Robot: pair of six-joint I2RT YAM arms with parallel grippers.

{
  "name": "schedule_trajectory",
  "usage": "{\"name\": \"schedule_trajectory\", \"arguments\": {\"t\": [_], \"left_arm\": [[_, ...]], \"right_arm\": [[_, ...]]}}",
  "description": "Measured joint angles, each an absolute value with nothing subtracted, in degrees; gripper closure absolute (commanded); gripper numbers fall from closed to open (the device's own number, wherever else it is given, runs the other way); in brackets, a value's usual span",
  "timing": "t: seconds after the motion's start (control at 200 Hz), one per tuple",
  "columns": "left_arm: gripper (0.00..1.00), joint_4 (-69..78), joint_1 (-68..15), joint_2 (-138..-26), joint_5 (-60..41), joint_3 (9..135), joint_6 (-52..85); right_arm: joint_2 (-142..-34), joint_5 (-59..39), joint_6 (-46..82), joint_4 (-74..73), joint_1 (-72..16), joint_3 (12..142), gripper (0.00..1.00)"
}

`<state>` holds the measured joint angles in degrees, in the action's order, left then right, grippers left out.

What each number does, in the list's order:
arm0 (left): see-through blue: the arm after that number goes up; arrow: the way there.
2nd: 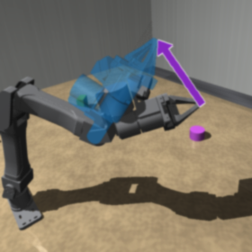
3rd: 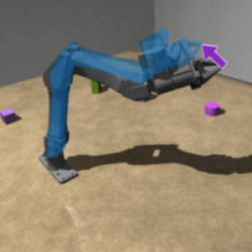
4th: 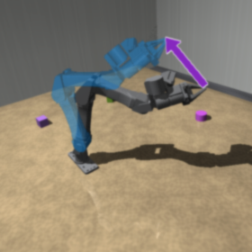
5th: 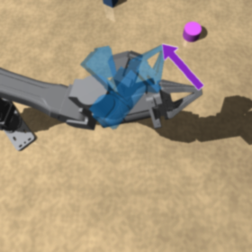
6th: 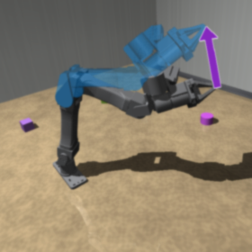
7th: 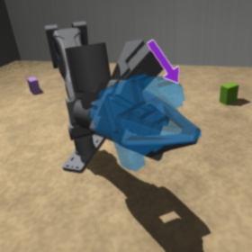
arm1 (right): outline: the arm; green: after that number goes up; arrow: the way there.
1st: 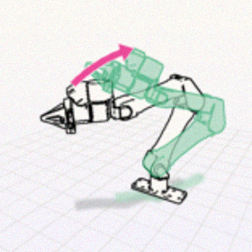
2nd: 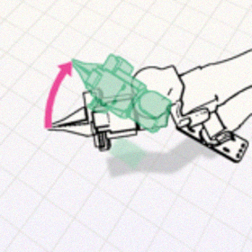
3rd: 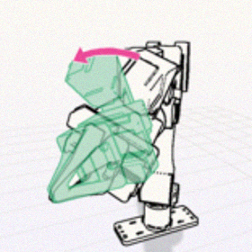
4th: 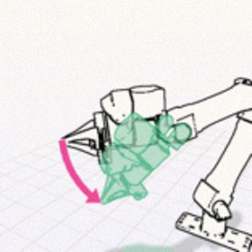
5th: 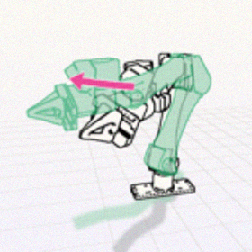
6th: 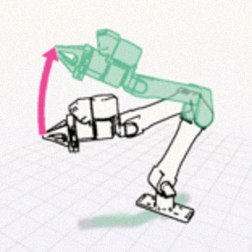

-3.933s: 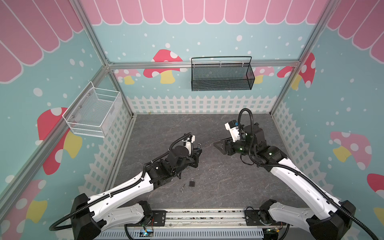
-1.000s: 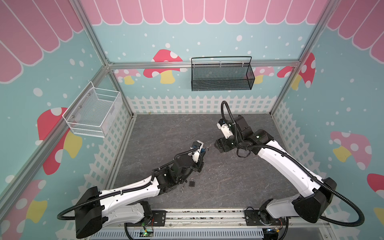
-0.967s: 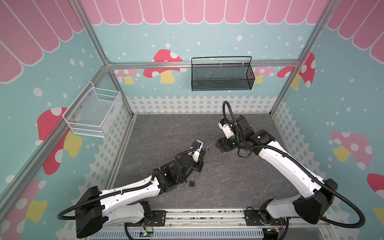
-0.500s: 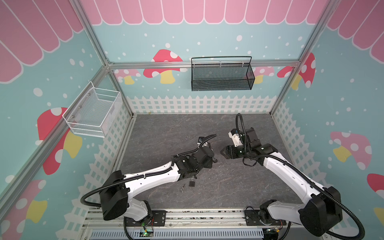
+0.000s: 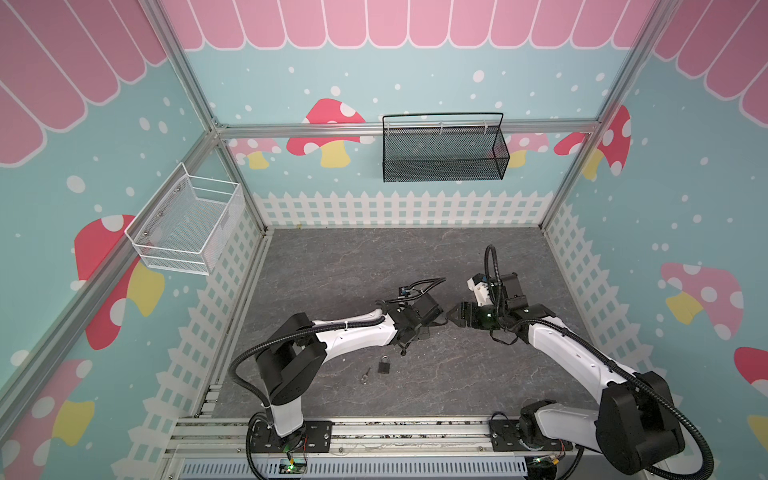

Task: Unlock with the key
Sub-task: 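Lower the blue padlock with the left gripper while the right gripper draws back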

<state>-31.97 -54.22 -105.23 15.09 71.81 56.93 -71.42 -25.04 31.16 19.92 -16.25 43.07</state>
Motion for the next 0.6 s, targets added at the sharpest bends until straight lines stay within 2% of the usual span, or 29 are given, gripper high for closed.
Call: {"name": "schedule_trajectory", "arguments": {"t": [0.6], "left_arm": [[1.00, -38.06, -49.15, -117.36, 14.61, 82.89, 58.65]], "right_arm": [[-71.75, -27.24, 31.11, 18.31, -12.88, 42.81, 0.22]]}}
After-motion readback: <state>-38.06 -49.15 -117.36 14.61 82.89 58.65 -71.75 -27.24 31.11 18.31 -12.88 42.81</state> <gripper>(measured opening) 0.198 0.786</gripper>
